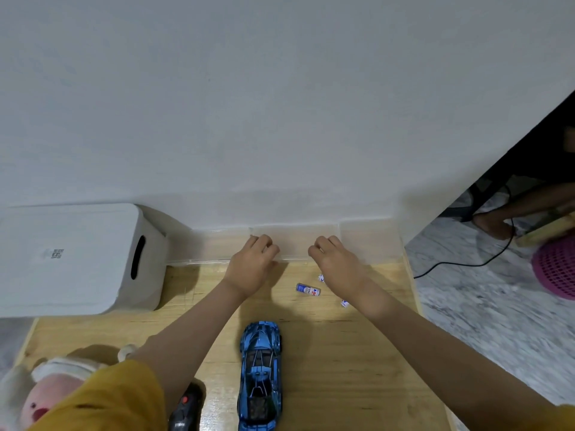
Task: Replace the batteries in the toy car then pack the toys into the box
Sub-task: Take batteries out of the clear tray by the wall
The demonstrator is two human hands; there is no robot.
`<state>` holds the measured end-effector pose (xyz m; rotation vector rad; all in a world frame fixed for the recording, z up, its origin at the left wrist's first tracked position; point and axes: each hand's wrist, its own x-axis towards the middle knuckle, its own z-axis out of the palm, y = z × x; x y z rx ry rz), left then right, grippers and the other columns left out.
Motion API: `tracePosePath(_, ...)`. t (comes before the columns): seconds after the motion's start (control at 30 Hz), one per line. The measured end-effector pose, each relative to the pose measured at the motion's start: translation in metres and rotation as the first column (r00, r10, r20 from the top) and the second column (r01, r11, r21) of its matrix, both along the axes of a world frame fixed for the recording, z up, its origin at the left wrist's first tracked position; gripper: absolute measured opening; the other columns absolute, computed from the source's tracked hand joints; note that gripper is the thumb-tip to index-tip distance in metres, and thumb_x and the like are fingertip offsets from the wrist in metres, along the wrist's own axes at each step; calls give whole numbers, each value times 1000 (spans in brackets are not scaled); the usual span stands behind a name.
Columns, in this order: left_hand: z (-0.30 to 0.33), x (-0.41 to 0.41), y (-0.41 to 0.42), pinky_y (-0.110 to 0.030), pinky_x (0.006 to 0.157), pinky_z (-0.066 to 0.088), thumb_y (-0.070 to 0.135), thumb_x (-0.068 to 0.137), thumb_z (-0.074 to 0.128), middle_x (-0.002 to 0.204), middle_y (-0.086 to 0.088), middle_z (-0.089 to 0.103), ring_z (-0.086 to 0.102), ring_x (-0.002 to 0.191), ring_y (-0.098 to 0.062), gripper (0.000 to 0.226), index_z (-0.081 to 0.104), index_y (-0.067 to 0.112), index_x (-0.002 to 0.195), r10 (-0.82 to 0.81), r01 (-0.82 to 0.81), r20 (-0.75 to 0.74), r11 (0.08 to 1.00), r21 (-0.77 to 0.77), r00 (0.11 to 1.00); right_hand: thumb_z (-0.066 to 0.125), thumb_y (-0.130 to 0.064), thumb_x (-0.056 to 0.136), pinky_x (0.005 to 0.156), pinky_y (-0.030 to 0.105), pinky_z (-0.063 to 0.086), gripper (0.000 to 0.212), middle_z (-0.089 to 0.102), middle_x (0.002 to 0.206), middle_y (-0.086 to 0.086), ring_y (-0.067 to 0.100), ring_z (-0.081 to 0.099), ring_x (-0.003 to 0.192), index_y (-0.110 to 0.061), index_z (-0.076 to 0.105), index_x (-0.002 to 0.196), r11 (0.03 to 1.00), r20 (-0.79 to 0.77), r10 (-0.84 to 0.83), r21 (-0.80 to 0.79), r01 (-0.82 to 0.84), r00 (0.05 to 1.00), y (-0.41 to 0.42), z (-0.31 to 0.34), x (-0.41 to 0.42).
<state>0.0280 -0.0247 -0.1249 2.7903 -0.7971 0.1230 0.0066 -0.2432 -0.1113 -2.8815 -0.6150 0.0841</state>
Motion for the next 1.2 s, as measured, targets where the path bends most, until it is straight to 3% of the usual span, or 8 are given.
tracePosePath(0.17,10,-7,13,-33,50,53,20,67,81,107,-16,59,60,95,-33,44,63,5,104,23,-27,-83,998,-55,996,52,-2,87,67,32,48,28,49,116,5,24,45,109,-10,53,114,997,-75,-54,-63,49,996,18,12,6)
tracePosePath(0.33,10,-18,73,-47,91,51,16,67,82,132,-19,50,51,118,-38,67,53,4,126,173,-178,-88,982,-55,981,62,-3,82,70,40,56,33,58,118,12,30,57,106,-4,59,115,986,29,104,129,-106,994,74,15,6)
tracePosePath(0.5,-4,-13,126,-50,106,38,1,73,72,141,-23,41,41,128,-40,67,45,-2,134,278,-319,-213,928,-193,937,68,-4,77,73,45,59,49,54,132,20,33,56,120,-1,54,124,964,-15,179,202,-172,984,138,4,16)
tracePosePath(0.7,-26,0,133,-46,106,38,-6,71,73,133,-24,49,47,124,-39,56,55,-5,125,295,-397,-296,830,-392,909,51,-25,96,104,42,42,53,21,156,14,22,17,146,-9,34,143,996,-151,76,46,-70,986,177,-2,29)
tracePosePath(0.77,-34,1,135,-49,106,39,-3,73,72,136,-20,48,46,125,-36,56,55,-1,126,297,-390,-278,832,-394,913,62,-19,89,94,44,52,51,34,149,20,27,31,140,-4,46,135,997,-107,78,34,-75,991,180,-3,29)
tracePosePath(0.87,-38,2,137,-49,105,40,0,73,72,135,-18,49,47,124,-35,56,56,1,127,317,-402,-266,828,-390,910,81,-7,65,56,39,60,47,62,122,24,31,60,115,-1,66,109,994,-28,97,-48,-98,995,183,-9,29)
tracePosePath(1.03,-35,3,135,-48,101,44,-2,69,74,132,-18,52,51,120,-37,56,58,1,122,326,-405,-263,843,-353,908,79,4,55,49,41,59,44,65,111,28,36,65,105,4,68,98,991,-13,111,-70,-112,994,188,-8,33)
tracePosePath(1.2,-37,4,136,-51,99,45,-4,67,76,131,-19,51,50,120,-38,60,57,1,123,324,-414,-283,834,-366,903,47,1,86,92,46,50,46,30,149,26,33,29,141,4,46,132,991,-138,104,-68,-114,985,190,3,35)
